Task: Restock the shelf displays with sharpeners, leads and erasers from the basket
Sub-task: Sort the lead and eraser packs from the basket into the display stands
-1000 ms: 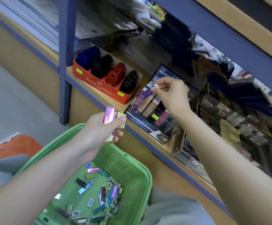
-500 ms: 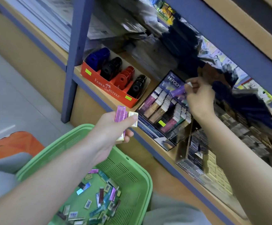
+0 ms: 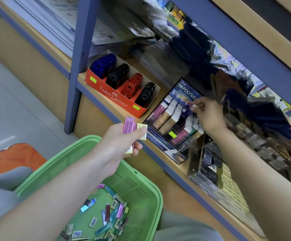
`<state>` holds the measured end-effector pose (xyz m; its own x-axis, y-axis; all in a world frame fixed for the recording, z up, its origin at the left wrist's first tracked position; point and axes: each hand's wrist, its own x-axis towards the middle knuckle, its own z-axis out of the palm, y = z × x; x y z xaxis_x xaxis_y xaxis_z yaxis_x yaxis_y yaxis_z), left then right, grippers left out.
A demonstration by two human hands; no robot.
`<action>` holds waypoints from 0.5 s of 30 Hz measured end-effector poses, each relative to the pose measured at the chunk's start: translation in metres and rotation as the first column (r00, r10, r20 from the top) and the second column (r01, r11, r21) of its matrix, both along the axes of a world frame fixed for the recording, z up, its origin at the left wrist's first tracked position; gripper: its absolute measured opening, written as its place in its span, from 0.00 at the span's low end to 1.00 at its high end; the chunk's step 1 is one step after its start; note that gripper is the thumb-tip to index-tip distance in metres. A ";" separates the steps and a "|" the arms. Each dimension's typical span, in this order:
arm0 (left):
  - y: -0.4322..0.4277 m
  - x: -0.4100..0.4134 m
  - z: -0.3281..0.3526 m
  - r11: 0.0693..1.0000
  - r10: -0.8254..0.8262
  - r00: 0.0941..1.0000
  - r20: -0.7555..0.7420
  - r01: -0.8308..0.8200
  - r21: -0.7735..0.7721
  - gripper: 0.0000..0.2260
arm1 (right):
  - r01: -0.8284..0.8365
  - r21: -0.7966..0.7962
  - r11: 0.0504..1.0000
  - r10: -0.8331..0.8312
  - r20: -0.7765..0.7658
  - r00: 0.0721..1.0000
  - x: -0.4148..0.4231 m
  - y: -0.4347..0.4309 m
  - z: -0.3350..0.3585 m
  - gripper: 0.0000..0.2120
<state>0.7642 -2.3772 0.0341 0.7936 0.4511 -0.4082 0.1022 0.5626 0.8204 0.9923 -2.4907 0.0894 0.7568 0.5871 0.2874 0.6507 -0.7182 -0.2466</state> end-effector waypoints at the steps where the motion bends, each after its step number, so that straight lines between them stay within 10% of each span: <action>1: 0.000 0.001 0.000 1.000 0.001 1.000 0.001 -0.001 0.001 0.07 | -0.006 -0.006 1.000 0.006 -0.007 1.000 0.002 0.000 -0.001 0.04; 15: 0.000 0.010 0.003 1.000 0.008 1.000 -0.008 -0.008 -0.028 0.08 | -0.048 0.002 0.999 0.048 -0.115 0.992 0.020 0.010 -0.010 0.05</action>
